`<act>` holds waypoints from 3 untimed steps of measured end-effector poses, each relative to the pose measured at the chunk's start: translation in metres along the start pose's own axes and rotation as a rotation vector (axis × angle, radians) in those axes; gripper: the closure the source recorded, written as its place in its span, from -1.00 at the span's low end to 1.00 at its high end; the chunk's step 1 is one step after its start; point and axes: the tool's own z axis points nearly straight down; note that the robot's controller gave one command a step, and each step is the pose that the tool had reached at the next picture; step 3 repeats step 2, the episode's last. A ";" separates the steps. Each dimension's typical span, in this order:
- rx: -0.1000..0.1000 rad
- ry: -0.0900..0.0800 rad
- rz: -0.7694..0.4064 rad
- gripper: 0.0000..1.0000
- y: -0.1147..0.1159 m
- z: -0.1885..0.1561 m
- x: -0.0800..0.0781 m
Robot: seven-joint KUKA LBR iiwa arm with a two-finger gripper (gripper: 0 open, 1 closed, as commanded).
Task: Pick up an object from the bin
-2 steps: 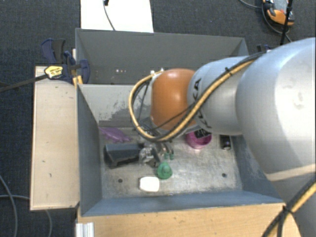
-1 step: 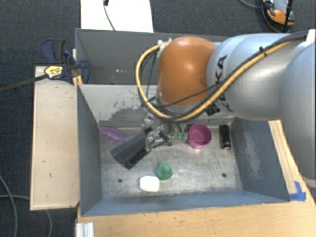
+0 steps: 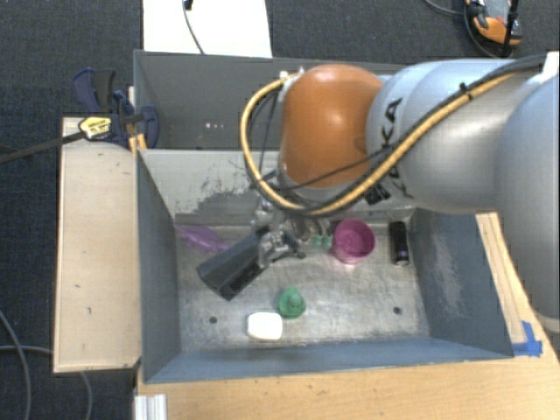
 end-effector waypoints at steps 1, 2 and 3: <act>0.000 -0.006 -0.090 1.00 0.005 0.036 0.008; 0.000 0.000 -0.138 1.00 0.004 -0.152 0.000; 0.000 0.000 -0.138 1.00 0.004 -0.152 0.000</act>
Offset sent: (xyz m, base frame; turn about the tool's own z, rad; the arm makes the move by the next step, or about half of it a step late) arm 0.0018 0.0043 0.1740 -0.1446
